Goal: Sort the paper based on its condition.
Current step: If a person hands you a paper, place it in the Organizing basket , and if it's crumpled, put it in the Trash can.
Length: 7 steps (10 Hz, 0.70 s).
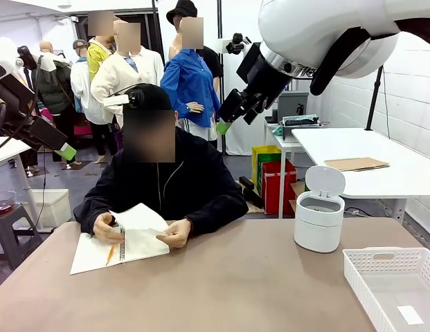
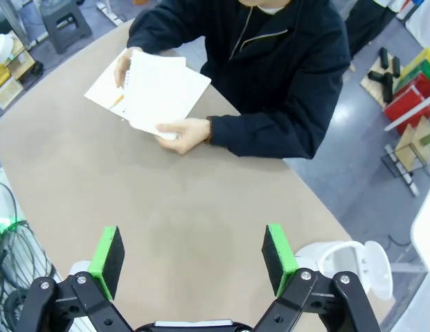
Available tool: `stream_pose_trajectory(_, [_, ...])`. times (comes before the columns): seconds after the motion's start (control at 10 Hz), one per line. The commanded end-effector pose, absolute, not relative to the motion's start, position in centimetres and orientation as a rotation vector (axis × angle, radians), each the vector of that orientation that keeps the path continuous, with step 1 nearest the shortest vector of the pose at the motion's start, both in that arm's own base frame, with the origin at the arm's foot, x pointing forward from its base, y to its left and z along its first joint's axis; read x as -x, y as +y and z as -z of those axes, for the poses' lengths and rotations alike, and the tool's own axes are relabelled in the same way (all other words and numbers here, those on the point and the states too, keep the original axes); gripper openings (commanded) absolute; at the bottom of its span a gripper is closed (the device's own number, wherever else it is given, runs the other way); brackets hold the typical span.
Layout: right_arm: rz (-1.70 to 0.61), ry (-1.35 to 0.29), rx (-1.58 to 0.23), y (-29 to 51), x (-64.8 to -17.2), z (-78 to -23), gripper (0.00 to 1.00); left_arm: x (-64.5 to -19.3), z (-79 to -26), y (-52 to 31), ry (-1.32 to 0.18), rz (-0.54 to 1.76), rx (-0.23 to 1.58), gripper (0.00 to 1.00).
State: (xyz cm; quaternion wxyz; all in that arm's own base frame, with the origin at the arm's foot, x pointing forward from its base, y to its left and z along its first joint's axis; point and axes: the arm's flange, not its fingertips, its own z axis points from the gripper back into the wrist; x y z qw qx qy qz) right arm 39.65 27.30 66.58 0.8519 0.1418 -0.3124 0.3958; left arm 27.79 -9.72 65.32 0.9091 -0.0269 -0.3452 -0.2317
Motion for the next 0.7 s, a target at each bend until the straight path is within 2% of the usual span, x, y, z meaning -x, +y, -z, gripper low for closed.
stream_pose_trajectory(0.0, [-0.833, -0.66, -0.302, 27.23, -39.67, -66.69, 1.0, -27.75, -65.36, -9.75, -0.713, 0.478, 0.055, 1.0])
stream_pose_trajectory(0.6, [-0.833, -0.66, -0.302, 27.23, -39.67, -66.69, 1.0, -27.75, -65.36, -9.75, -0.713, 0.478, 0.055, 1.0])
